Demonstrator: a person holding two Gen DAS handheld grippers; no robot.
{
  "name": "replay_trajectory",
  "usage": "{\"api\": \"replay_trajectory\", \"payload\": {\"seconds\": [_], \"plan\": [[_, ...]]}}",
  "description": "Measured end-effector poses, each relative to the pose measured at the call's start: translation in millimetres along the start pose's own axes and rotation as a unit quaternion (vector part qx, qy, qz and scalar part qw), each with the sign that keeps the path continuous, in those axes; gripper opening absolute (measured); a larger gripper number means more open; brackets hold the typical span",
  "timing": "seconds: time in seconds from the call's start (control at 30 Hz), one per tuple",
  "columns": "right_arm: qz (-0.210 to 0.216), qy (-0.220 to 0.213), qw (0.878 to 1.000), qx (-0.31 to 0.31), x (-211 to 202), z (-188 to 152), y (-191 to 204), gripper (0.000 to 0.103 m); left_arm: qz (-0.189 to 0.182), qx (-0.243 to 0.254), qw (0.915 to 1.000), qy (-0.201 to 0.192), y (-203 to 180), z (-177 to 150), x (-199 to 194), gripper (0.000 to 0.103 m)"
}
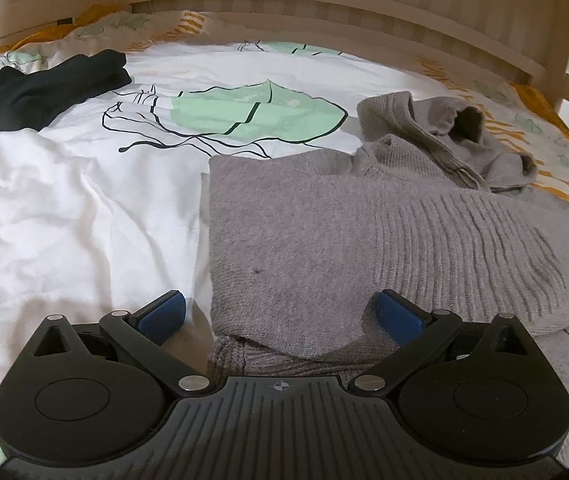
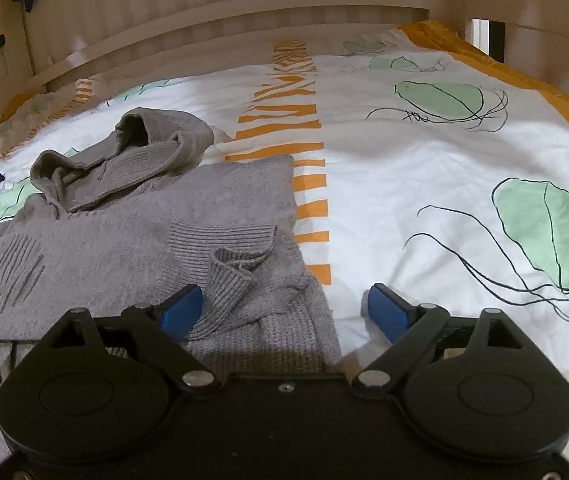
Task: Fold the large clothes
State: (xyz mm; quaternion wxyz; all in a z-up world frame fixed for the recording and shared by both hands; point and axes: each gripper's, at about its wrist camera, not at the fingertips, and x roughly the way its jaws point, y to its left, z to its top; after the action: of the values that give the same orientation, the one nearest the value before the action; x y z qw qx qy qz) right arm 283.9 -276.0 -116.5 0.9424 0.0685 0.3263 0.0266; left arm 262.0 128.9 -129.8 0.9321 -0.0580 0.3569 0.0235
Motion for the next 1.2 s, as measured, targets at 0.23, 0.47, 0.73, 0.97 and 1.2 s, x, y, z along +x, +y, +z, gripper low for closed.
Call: {"api": "replay_trajectory", "payload": {"seconds": [0.23,0.47,0.73,0.97,1.2], "plan": [[0.027,0.061,0.998,-0.006,4,18,-5,0.102,-0.034,-0.012,0.9979,0.054,10,18,-3,0.101],[0.049,0.045,0.998,-0.011,-25,52,-7,0.097,-0.050,-0.001,0.9981,0.036,-1,57,-35,0.084],[0.080,-0.010,0.995,-0.057,-6,107,31,0.091,-0.029,0.120,0.9917,-0.036,-67,124,1,0.084],[0.070,-0.005,0.993,-0.093,63,123,68,0.077,-0.015,0.183,0.9822,-0.042,-112,146,61,0.084],[0.055,0.018,0.992,-0.110,105,125,81,0.077,0.063,0.279,0.9579,-0.021,-122,144,108,0.078]]}}
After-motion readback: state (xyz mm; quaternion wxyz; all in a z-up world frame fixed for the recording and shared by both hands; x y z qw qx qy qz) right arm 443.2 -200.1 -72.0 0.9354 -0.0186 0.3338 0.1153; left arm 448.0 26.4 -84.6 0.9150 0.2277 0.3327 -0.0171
